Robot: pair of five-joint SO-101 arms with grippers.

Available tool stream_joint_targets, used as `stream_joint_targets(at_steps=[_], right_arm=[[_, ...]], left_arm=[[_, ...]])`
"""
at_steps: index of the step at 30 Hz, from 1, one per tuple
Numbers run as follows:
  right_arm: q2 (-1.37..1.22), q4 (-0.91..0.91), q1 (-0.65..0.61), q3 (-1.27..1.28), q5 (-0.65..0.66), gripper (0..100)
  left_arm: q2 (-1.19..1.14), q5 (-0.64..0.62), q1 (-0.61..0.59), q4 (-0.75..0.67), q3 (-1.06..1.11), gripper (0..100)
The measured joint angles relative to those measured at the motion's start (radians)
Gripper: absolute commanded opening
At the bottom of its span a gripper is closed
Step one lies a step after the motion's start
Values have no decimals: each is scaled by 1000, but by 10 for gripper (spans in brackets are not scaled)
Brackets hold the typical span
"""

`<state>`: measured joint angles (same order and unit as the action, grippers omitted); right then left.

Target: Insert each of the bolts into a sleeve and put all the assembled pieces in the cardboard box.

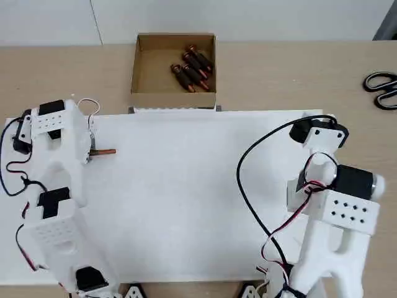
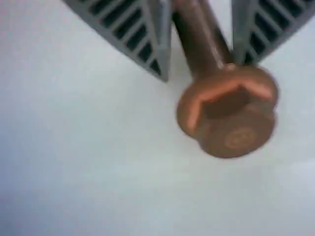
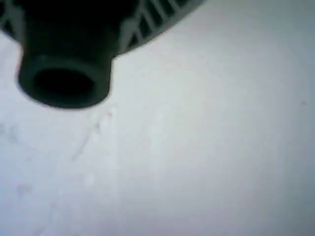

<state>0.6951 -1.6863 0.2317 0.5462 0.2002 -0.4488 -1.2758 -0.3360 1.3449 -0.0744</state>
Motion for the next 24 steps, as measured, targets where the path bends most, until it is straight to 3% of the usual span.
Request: stream_joint_targets(at_steps=[8,24], right_arm=[[0,0,0,0,0,3],[0,0,0,0,0,3]], left_arm=[[0,29,-15,51,0,194],[0,31,-58,64,0,166]])
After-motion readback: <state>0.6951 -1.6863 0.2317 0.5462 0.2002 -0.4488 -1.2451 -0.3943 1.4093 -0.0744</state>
